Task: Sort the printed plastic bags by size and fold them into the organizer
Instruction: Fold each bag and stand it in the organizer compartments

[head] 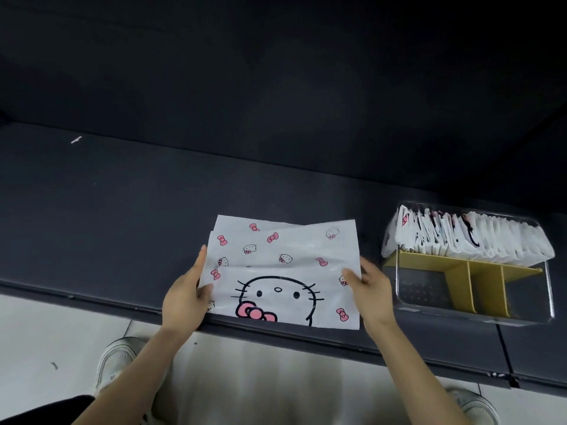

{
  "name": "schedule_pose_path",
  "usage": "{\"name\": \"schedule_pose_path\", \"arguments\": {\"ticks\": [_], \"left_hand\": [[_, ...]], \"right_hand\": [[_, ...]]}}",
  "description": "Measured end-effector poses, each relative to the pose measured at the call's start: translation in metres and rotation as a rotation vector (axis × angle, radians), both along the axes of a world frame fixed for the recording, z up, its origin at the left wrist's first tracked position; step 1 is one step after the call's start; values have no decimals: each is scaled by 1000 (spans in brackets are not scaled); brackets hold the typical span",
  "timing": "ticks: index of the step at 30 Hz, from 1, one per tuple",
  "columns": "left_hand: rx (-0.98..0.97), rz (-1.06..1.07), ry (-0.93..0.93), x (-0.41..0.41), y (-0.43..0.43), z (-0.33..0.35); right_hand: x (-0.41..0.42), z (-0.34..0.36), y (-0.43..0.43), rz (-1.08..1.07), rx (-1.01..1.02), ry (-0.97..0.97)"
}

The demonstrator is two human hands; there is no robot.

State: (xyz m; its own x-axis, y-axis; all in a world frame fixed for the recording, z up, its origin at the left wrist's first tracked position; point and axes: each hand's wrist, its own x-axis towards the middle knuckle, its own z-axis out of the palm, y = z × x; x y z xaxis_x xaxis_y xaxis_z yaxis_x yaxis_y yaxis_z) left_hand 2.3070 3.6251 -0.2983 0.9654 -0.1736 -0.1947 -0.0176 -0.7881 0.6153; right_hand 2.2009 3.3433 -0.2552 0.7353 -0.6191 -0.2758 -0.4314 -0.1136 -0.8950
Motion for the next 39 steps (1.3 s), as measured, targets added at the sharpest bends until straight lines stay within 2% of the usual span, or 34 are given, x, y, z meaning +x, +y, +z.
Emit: {"name": "schedule_pose_path", "arguments": {"ticks": [3, 9, 14, 18, 21, 22, 25, 27, 29, 31, 34, 39], "left_hand": [[26, -39, -46, -1, -1, 0], [128, -132, -187, -3, 0, -4], [5, 59, -127, 9, -11, 5], [122, 24, -261, 24, -17, 10], [163, 3, -283, 32, -19, 4], [199, -12, -312, 33, -19, 2], [329, -137, -569, 25, -22, -1], [309, -302, -651, 13, -36, 1], [278, -496, -580, -6, -53, -4], [357, -581, -458, -24, -62, -15], [434, -531, -344, -32, -57, -33], [470, -517, -284, -34, -56, -33]], "right_hand": [[1, -22, -6, 17, -85, 179], [0, -34, -6, -41, -159, 207], [8, -43, -4, -86, -264, 250], [12, -44, 0, -148, -353, 287], [14, -44, 2, -153, -372, 303], [14, -45, 1, -149, -373, 314], [14, -45, -2, -134, -375, 341], [13, -45, -2, -126, -379, 343], [13, -45, -1, -106, -403, 356], [16, -46, -2, -77, -426, 386], [19, -46, -4, -57, -443, 423], [19, -37, -4, -28, -440, 449]]}}
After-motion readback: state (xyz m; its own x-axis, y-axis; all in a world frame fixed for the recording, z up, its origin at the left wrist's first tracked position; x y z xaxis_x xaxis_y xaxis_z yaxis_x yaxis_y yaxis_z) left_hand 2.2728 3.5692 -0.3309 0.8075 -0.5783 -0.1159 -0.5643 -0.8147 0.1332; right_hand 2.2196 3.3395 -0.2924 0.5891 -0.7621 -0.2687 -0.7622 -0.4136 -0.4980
